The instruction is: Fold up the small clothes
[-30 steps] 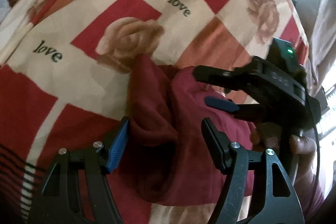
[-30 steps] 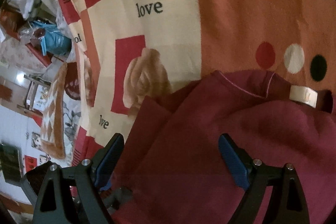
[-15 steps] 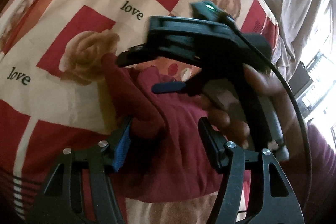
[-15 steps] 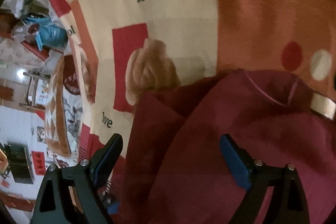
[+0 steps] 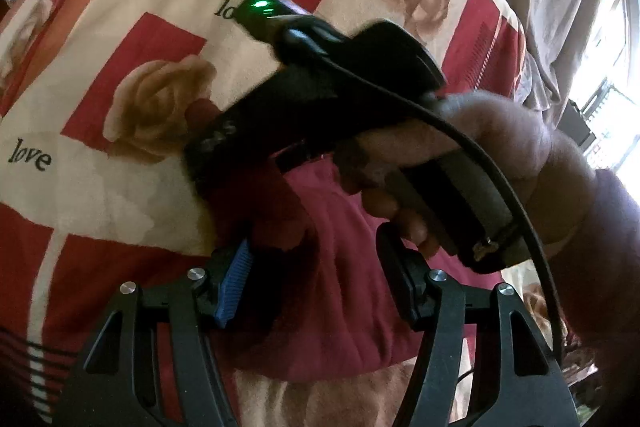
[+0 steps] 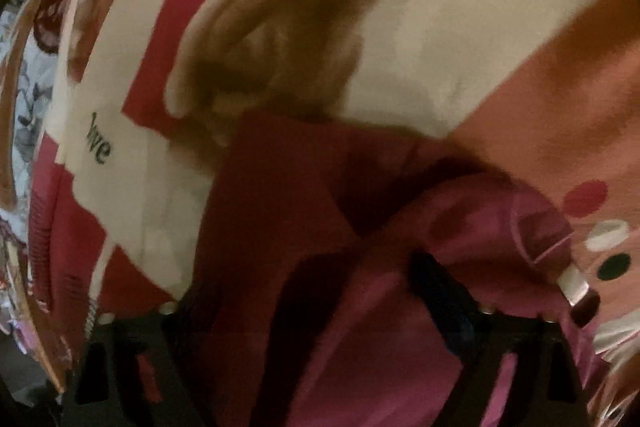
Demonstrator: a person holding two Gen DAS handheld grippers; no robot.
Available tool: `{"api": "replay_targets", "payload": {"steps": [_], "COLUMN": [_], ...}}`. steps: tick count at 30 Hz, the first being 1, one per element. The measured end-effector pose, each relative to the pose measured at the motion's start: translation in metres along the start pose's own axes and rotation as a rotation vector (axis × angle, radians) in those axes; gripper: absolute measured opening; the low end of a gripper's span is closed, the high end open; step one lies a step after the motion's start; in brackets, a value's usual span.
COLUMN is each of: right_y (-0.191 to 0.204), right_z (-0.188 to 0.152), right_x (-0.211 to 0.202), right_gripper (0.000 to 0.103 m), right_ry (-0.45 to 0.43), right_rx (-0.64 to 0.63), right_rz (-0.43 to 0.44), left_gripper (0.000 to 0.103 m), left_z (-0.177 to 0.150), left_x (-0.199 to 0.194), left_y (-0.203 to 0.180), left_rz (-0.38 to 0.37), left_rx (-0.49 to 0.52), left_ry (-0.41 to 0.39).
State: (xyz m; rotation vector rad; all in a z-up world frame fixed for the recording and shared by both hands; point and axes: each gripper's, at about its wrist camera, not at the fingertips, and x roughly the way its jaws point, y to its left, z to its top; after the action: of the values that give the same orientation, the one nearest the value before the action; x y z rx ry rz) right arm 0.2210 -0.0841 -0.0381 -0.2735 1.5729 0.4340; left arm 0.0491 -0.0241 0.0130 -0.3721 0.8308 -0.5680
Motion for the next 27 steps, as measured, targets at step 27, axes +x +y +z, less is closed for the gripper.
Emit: {"api": "replay_targets", "payload": {"steps": [27], "right_y": [-0.065], "right_z": [-0.087], "right_x": [-0.037], "right_gripper": [0.030], "right_ry": [-0.347], "right_rx": [0.196], "right_rz": [0.254], "left_gripper": [0.072], "left_z": [0.001], "left_x": [-0.009], "left_y": [-0.009], "left_rz": [0.142], "left_rx": [0.053], "left_ry": [0.022]}}
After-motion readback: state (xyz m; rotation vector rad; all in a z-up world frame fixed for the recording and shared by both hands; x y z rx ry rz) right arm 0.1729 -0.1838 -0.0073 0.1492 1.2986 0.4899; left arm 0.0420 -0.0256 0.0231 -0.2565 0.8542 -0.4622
